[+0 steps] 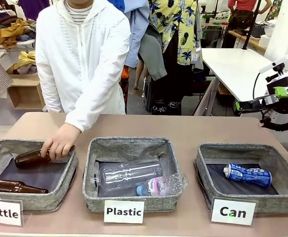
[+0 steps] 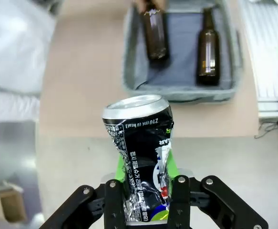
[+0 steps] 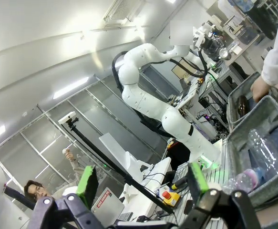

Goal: Sort the can waste into the basket.
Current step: Pick up the can waste from the table and place it in the right Fabric basket.

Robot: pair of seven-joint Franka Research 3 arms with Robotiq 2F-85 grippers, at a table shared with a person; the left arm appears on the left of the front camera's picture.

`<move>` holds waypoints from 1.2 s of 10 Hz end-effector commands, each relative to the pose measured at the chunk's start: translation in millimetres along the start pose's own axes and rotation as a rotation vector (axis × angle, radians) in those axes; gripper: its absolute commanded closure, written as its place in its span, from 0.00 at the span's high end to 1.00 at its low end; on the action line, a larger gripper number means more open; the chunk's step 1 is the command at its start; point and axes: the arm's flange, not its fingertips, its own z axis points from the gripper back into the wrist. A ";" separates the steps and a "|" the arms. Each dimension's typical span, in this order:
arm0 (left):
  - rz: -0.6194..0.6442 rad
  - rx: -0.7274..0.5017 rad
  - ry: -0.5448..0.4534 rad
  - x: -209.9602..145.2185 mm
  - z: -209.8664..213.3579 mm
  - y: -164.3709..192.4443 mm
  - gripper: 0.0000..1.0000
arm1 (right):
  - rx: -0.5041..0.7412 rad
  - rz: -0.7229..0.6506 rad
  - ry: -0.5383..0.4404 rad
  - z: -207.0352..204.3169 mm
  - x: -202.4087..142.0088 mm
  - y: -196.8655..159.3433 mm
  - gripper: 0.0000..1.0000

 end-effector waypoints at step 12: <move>-0.120 -0.124 -0.109 -18.2 54.0 6.3 0.00 | -0.003 0.020 0.017 2.0 -0.7 0.5 1.00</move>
